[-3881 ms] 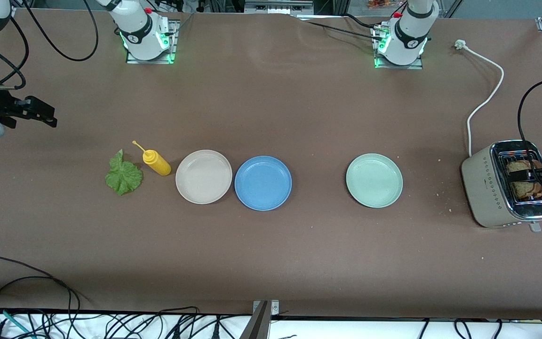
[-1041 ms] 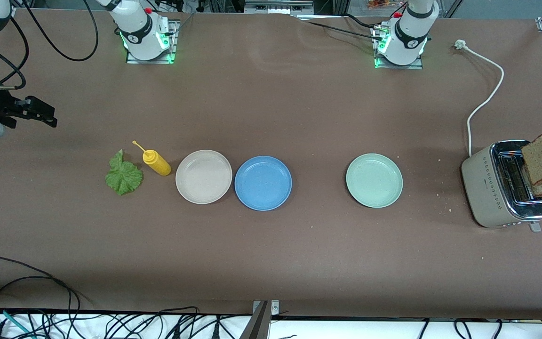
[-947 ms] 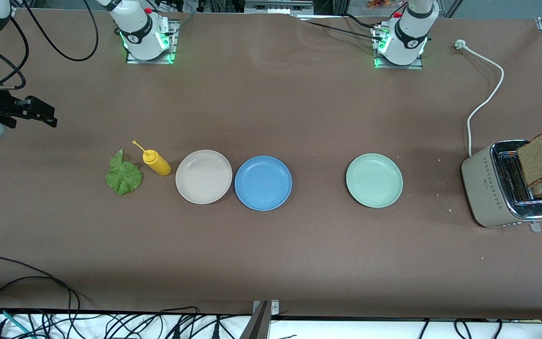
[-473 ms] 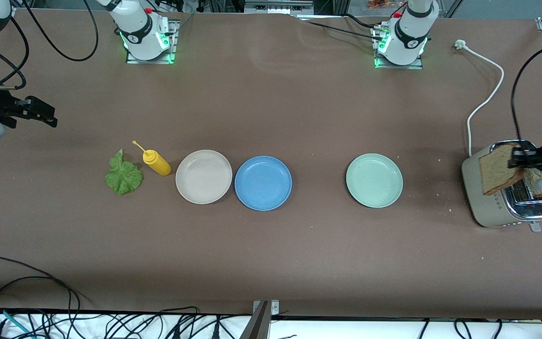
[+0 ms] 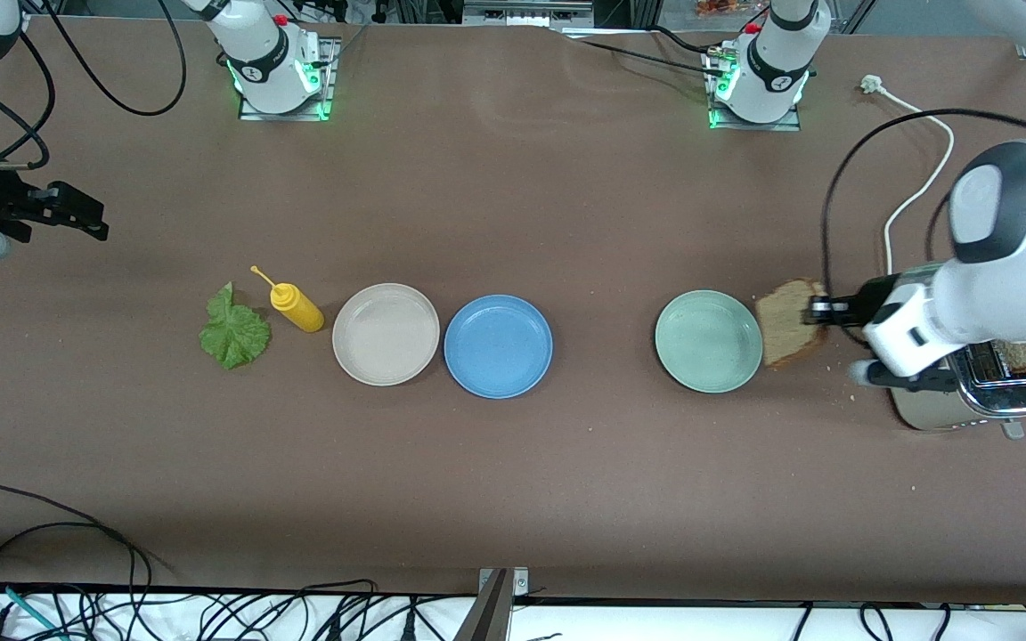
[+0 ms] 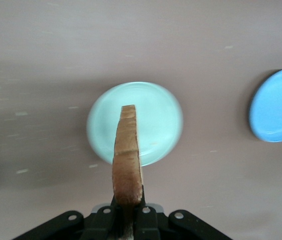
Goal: Make sandwich in blue plate with both arms
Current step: 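Carry the bread slice onto the blue plate and open the left gripper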
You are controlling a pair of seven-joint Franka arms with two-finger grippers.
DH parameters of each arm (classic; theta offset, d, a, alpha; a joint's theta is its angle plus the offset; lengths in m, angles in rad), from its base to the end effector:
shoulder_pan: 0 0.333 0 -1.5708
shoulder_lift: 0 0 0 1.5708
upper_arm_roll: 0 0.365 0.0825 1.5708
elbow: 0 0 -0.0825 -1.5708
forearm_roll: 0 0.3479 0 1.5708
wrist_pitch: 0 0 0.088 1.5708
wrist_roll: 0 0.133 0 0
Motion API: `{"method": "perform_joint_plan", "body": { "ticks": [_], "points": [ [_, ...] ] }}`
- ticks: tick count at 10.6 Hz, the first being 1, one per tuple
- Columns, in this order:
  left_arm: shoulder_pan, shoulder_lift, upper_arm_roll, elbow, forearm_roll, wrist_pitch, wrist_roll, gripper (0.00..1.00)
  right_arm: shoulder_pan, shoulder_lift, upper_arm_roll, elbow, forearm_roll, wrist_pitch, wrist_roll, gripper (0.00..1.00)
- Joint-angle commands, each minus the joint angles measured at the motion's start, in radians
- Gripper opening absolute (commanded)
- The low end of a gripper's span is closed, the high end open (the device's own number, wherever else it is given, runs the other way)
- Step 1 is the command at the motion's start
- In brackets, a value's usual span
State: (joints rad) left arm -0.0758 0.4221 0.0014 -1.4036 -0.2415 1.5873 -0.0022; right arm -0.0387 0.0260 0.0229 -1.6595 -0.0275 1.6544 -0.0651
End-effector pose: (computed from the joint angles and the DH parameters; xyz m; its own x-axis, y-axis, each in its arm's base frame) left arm 0.6332 -0.0789 0.4779 0.9692 -0.0661 -0.2371 -0.0100 -0.9731 0.2303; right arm 0.5307 -0.0120 0.6022 0.9981 0.0516 -0.0328 0.0524 -0.9983 0.0246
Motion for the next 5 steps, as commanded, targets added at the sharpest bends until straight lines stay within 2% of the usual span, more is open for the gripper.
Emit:
{"method": "perform_joint_plan", "body": {
  "ticks": [1,3,5],
  "points": [
    [-0.103,0.079,0.015,0.0,-0.227,0.091,-0.129,0.0,-0.003,-0.009,0.0,0.004,0.015,-0.016,0.008,1.0],
    [-0.207,0.124,0.015,0.001,-0.358,0.179,-0.221,0.0,-0.003,-0.009,0.0,0.004,0.015,-0.015,0.008,1.0],
    [-0.29,0.188,0.015,0.006,-0.544,0.264,-0.265,0.0,-0.003,-0.009,0.0,0.004,0.015,-0.016,0.01,1.0]
  ]
}}
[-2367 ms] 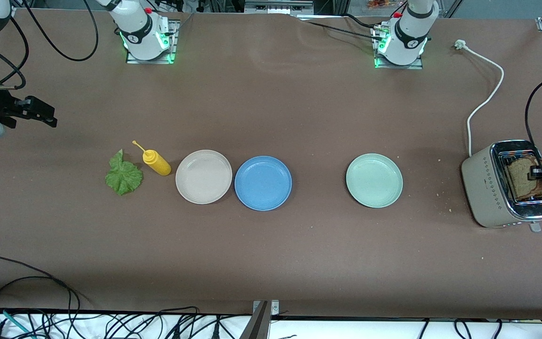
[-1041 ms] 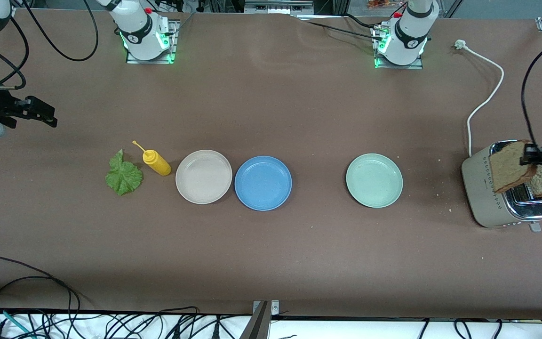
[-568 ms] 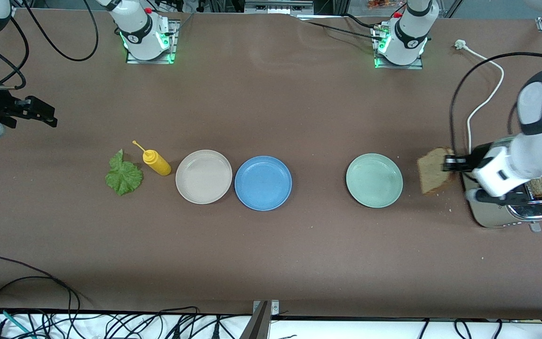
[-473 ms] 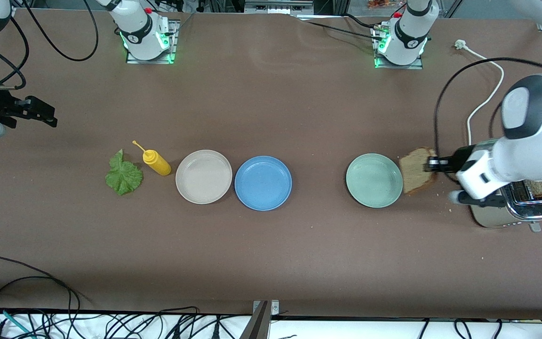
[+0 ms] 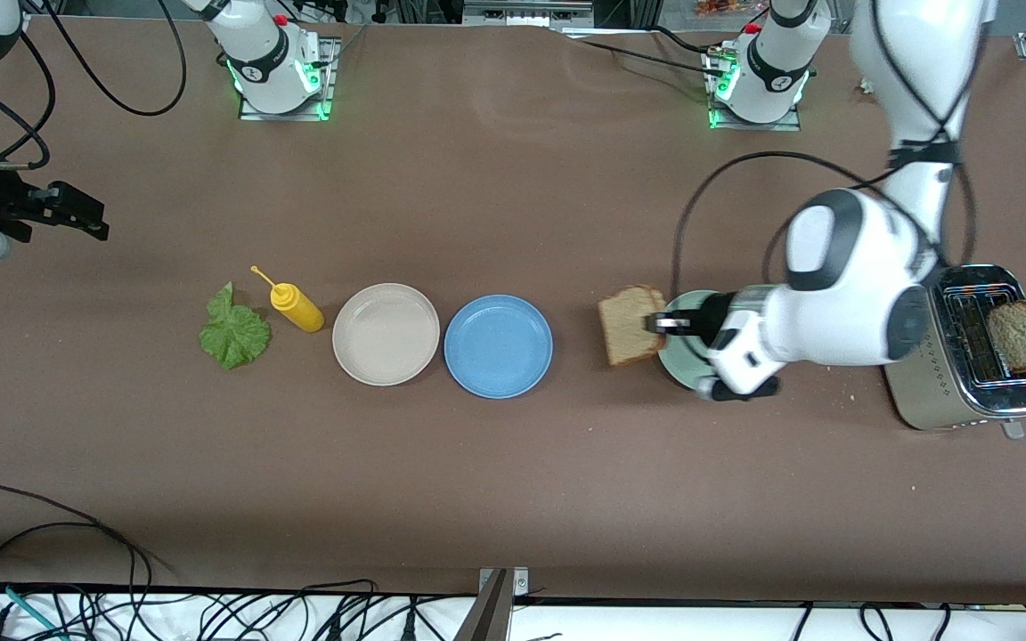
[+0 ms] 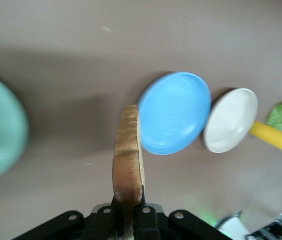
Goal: Make sandwich in blue plate with both arms
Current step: 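Carry the bread slice onto the blue plate and open the left gripper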
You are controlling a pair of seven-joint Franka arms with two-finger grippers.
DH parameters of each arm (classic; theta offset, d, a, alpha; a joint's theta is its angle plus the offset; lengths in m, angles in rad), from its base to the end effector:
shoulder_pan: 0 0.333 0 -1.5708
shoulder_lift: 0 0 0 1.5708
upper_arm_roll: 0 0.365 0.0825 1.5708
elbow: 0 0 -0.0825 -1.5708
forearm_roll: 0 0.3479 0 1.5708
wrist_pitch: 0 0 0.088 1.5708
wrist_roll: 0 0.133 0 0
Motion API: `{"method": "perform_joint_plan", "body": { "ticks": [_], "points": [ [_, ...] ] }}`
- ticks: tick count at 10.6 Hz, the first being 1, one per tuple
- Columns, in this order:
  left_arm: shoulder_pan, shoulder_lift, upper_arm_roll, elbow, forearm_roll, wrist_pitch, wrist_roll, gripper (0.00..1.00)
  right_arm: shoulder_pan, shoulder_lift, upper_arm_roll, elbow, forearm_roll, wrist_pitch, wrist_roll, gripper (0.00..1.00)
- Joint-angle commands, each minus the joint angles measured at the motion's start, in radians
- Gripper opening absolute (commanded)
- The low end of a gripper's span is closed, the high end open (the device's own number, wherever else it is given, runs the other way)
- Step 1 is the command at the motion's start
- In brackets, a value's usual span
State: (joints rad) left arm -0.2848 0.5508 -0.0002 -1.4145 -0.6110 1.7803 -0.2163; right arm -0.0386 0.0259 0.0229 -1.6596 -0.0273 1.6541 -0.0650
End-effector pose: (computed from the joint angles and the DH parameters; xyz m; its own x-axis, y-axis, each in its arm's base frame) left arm 0.6384 -0.2538 0.4150 0.9445 0.0279 -0.3273 0.1884 -0.8621 0.4704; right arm 0.5306 -0.0119 0.6022 0.9981 0.0515 -0.0331 0.0524 -0.9983 0.0244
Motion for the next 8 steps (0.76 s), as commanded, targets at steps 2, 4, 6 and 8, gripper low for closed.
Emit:
{"method": "perform_joint_plan", "body": {
  "ticks": [2,4,6,8],
  "points": [
    [-0.143,0.125,0.02,0.028,-0.329,0.173,-0.037,0.0,-0.003,-0.009,0.0,0.003,0.015,-0.016,0.01,1.0],
    [-0.216,0.167,0.019,0.035,-0.336,0.308,-0.011,0.0,-0.003,-0.009,0.0,0.004,0.015,-0.014,0.01,1.0],
    [-0.246,0.198,0.019,0.039,-0.337,0.335,0.058,0.0,-0.003,-0.009,0.0,0.003,0.015,-0.016,0.01,1.0],
    [-0.261,0.227,0.02,0.075,-0.336,0.346,0.103,0.0,-0.003,-0.009,0.0,0.003,0.015,-0.016,0.01,1.0]
  ]
}}
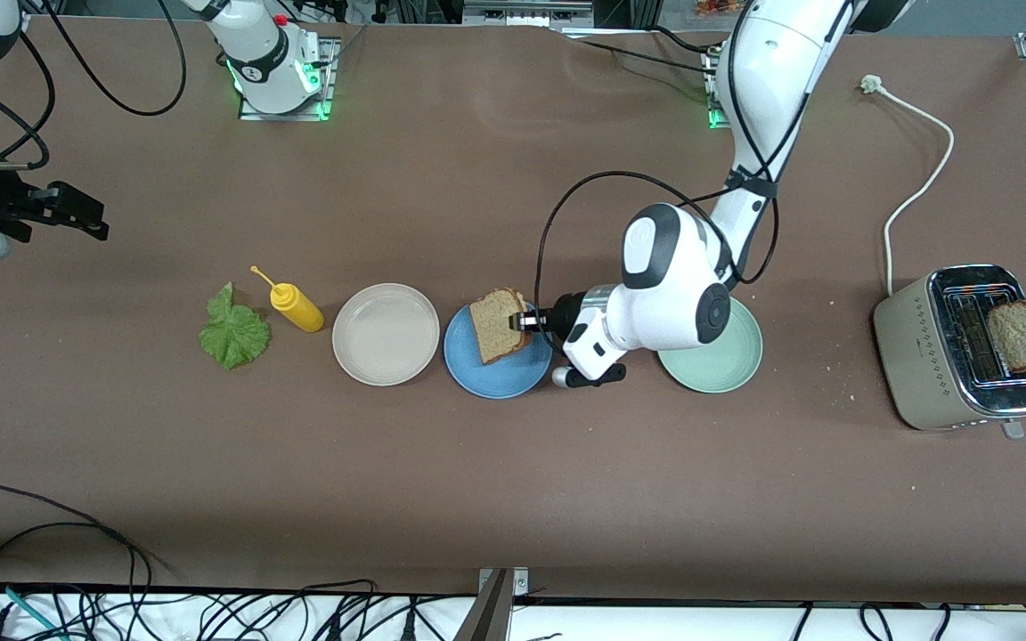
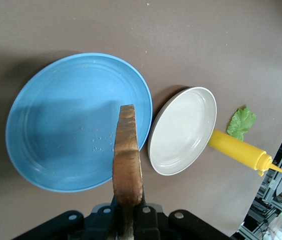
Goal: Make sandwich in blue plate with both arms
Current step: 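Carry the bread slice onto the blue plate and open the left gripper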
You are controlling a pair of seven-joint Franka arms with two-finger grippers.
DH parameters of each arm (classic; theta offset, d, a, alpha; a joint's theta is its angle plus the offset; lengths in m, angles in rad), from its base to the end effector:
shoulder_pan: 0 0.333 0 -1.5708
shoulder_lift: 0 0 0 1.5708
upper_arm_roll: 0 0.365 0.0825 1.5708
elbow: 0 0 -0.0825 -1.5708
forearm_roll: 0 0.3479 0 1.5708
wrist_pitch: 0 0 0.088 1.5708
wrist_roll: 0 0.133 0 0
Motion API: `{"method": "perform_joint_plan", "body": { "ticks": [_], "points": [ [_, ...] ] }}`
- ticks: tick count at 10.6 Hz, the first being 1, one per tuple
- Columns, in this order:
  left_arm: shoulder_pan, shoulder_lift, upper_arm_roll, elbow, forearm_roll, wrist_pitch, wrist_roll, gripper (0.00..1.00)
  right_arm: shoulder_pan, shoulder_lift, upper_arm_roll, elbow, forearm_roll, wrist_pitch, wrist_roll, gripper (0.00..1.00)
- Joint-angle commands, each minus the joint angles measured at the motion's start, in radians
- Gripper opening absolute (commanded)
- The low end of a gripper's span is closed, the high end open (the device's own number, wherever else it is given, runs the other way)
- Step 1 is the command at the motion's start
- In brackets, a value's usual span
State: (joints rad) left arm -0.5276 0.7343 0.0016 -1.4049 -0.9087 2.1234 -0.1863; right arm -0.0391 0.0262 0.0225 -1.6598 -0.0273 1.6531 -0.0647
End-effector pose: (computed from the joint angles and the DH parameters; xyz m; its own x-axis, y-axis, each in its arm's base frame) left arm 0.6160 -0.4191 0.3182 0.9509 0.0501 -0.3055 0.2381 -0.7492 0.6181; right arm 0.5306 -0.0124 0.6019 0.9981 0.0503 -0.0346 0.0512 -0.9984 0.0243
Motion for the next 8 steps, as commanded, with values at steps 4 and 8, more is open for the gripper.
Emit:
{"method": "perform_joint_plan", "body": {
  "ticks": [4,8],
  "points": [
    [-0.043,0.085,0.017,0.096,-0.039,0.038,0.151,0.0,-0.002,-0.008,-0.001,0.002,0.015,-0.015,0.01,1.0],
    [-0.057,0.12,0.017,0.093,-0.038,0.075,0.166,0.0,-0.004,-0.006,-0.003,0.0,0.015,-0.015,0.01,1.0]
  ]
}}
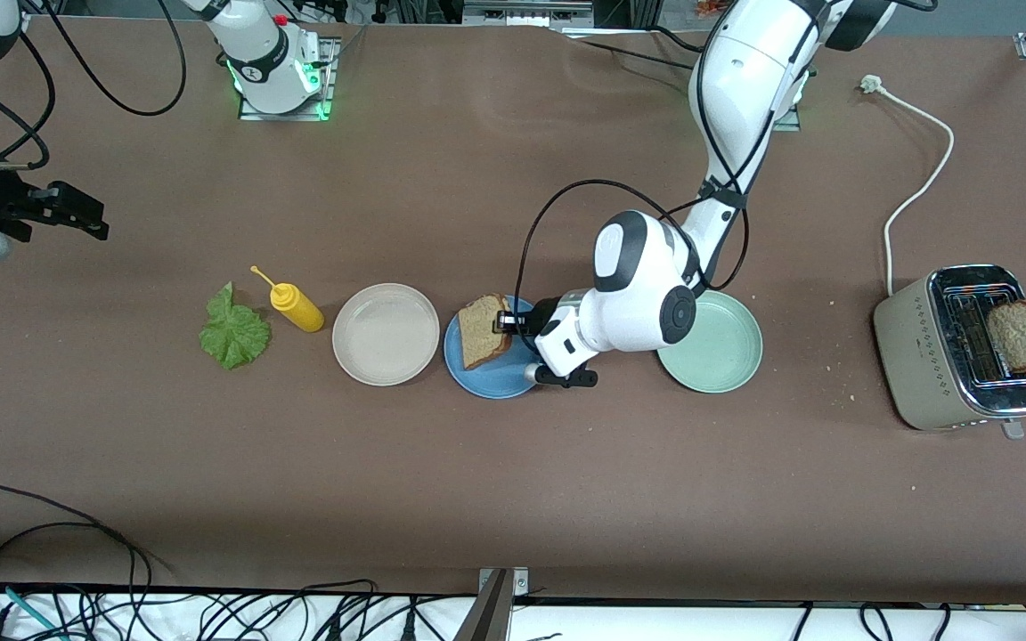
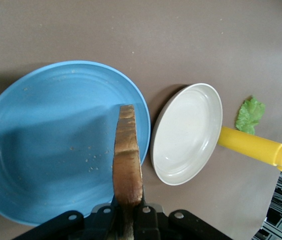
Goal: Make sandwich in blue plate with both arms
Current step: 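Carry the bread slice onto the blue plate and open the left gripper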
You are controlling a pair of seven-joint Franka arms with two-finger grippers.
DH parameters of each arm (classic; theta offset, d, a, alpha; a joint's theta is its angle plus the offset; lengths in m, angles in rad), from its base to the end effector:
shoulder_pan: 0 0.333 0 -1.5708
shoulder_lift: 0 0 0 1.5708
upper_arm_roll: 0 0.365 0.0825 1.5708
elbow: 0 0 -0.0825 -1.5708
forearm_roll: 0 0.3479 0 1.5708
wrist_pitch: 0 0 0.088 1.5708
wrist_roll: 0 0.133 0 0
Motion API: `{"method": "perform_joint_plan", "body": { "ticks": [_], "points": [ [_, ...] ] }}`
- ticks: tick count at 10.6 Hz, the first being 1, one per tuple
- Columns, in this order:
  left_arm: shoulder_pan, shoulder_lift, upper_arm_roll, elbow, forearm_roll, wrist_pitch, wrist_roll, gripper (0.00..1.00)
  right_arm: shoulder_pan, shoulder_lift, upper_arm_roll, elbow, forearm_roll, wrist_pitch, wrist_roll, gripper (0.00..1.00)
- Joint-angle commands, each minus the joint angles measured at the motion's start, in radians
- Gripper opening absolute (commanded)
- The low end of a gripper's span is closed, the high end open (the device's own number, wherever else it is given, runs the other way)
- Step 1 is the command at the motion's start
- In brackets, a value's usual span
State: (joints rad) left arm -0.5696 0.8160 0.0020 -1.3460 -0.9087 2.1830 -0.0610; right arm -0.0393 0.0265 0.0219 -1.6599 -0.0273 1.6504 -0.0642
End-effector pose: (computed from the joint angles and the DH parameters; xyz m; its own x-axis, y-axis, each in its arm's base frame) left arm 0.6163 -0.4479 0.2850 0.9785 -0.0432 -0.2017 0.0990 -0.7596 0.6428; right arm 0.5303 -0.0128 0.6015 0.9981 0.0490 -0.0376 0.0499 -0.9985 0.0242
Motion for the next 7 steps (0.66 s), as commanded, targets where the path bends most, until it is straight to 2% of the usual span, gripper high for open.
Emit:
{"method": "perform_joint_plan", "body": {
  "ticks": [1,2,3,7],
  "points": [
    [-0.01,0.038,0.018,0.025,-0.036,0.015,0.041,0.03,-0.004,-0.007,-0.002,0.0,0.015,-0.012,0.009,1.0],
    [-0.007,0.038,0.021,0.022,-0.033,0.015,0.043,0.21,-0.004,-0.007,-0.002,0.0,0.015,-0.012,0.009,1.0],
    [-0.004,0.037,0.024,0.019,-0.033,0.015,0.047,0.99,-0.004,-0.007,-0.002,0.0,0.015,-0.012,0.009,1.0],
    [0.019,0.025,0.073,0.013,-0.035,0.012,0.049,1.0,-0.004,-0.007,-0.002,0.0,0.015,-0.012,0.009,1.0]
  ]
}}
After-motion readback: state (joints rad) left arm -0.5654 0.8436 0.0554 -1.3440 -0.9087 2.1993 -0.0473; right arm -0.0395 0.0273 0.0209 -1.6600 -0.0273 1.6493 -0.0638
